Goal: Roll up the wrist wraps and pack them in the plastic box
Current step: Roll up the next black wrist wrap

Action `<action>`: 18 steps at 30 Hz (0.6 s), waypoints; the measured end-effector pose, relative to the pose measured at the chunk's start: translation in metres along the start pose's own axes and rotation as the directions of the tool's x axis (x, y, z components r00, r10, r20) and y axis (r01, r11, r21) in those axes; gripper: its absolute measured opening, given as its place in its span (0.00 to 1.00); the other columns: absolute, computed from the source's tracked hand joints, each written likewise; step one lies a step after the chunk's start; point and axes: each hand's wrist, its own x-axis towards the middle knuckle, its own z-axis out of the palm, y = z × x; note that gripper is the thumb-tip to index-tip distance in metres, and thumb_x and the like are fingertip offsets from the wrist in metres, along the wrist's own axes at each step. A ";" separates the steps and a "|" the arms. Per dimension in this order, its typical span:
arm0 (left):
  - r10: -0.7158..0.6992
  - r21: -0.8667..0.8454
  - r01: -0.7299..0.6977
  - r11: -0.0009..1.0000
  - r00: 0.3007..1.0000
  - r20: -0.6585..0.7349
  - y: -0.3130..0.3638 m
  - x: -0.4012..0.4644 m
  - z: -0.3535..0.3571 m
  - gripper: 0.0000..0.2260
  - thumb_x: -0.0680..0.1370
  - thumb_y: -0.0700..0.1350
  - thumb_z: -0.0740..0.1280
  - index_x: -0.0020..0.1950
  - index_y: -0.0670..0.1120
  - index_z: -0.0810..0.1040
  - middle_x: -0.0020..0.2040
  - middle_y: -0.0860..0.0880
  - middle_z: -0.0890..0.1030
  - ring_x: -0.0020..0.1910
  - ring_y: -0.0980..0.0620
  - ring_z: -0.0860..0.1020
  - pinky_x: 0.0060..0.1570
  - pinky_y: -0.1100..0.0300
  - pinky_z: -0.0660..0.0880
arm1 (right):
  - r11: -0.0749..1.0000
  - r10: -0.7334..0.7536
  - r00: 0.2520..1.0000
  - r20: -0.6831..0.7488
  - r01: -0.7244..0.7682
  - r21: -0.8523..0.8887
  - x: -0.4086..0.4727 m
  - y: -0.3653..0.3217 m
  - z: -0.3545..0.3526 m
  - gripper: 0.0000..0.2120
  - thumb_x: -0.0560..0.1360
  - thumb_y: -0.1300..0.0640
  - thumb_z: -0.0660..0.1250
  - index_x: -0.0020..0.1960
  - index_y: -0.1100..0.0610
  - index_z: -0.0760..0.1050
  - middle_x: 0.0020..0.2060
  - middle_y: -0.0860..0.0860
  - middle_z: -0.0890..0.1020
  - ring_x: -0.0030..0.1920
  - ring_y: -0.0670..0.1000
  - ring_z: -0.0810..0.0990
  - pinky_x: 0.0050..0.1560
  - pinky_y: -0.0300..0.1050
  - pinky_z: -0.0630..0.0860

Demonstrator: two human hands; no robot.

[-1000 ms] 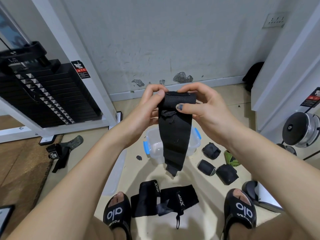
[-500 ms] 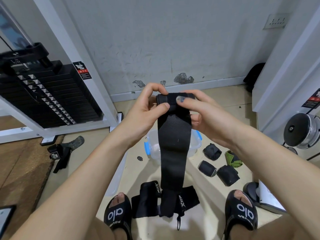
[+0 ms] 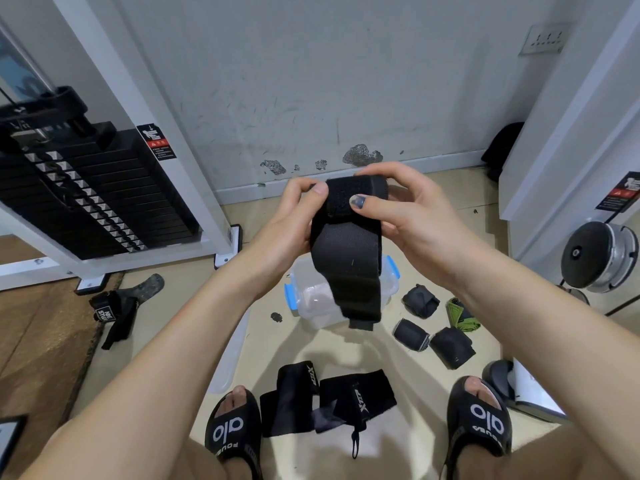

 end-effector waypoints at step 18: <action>0.111 0.100 -0.109 0.989 0.994 -0.021 -0.003 -0.002 -0.004 0.10 0.83 0.44 0.63 0.60 0.57 0.71 0.43 0.61 0.79 0.43 0.59 0.77 0.49 0.59 0.74 | 0.961 0.123 0.992 -0.042 -0.130 -0.243 -0.002 0.007 0.008 0.14 0.81 0.39 0.62 0.62 0.43 0.77 0.56 0.48 0.86 0.56 0.49 0.86 0.65 0.58 0.78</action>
